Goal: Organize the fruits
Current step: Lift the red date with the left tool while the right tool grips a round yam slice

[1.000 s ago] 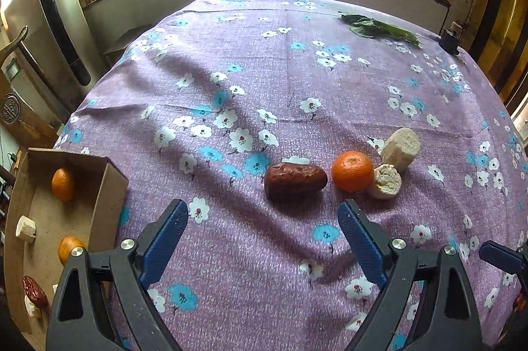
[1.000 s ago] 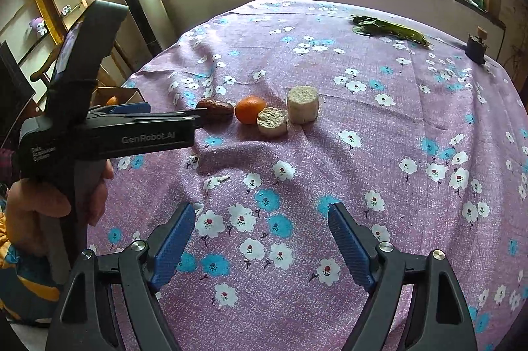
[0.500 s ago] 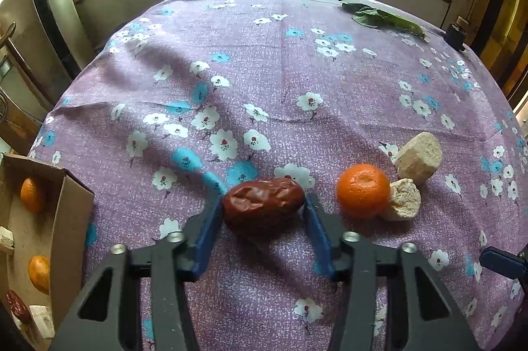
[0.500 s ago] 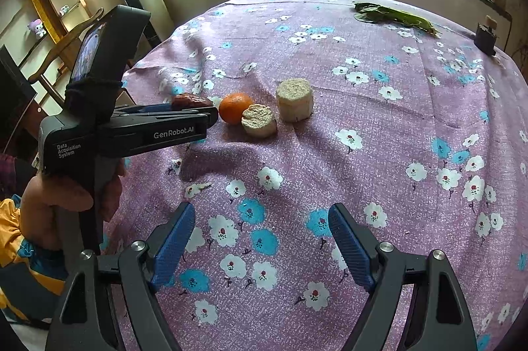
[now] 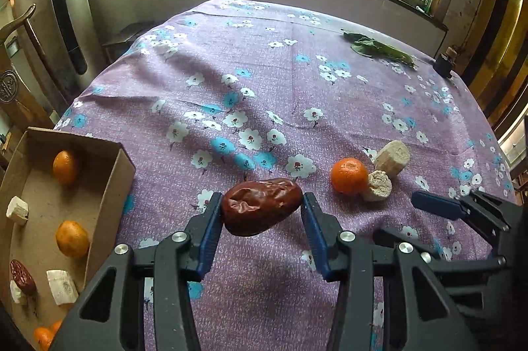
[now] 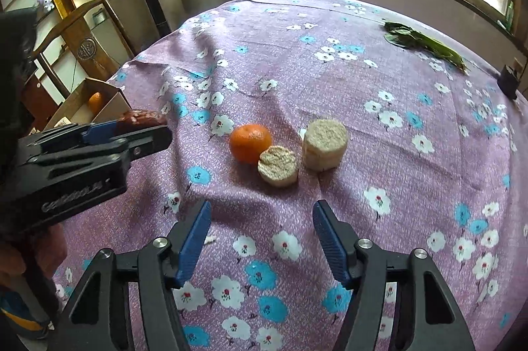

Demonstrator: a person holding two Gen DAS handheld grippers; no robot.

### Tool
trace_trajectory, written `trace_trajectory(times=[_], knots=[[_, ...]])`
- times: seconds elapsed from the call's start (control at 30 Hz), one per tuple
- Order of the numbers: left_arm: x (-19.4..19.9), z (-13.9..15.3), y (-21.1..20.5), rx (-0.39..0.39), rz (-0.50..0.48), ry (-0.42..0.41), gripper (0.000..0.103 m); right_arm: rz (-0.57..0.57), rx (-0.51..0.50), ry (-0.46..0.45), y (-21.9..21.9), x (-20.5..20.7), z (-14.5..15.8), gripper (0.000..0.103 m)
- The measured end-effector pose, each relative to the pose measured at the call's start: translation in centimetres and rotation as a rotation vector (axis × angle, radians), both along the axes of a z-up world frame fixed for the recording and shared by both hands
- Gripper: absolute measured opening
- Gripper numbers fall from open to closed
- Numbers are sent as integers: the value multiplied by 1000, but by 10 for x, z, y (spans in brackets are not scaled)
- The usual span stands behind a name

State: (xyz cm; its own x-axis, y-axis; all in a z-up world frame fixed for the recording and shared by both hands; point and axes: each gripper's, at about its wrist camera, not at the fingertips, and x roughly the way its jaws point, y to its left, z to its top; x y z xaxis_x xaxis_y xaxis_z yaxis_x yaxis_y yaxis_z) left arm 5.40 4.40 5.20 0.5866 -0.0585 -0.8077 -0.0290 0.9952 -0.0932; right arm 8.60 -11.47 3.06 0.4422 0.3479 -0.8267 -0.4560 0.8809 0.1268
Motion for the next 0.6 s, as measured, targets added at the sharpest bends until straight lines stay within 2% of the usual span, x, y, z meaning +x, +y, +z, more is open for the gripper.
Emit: trace_trajectory(times=[0.13, 0.2, 0.27, 0.43, 0.6], knots=[[-8, 2, 5, -4, -3, 0, 46, -2, -11, 13, 2, 22, -5, 58], [-10, 1, 6, -4, -5, 5, 46, 12, -29, 33, 7, 30, -11, 48], [-10, 0, 6, -8, -12, 12, 46, 12, -55, 36, 11, 31, -15, 45], [-7, -9, 3, -22, -21, 31, 46, -5, -38, 15, 10, 30, -16, 45], [-8, -11, 4, -26, -15, 30, 46, -4, -51, -43, 14, 23, -18, 45]])
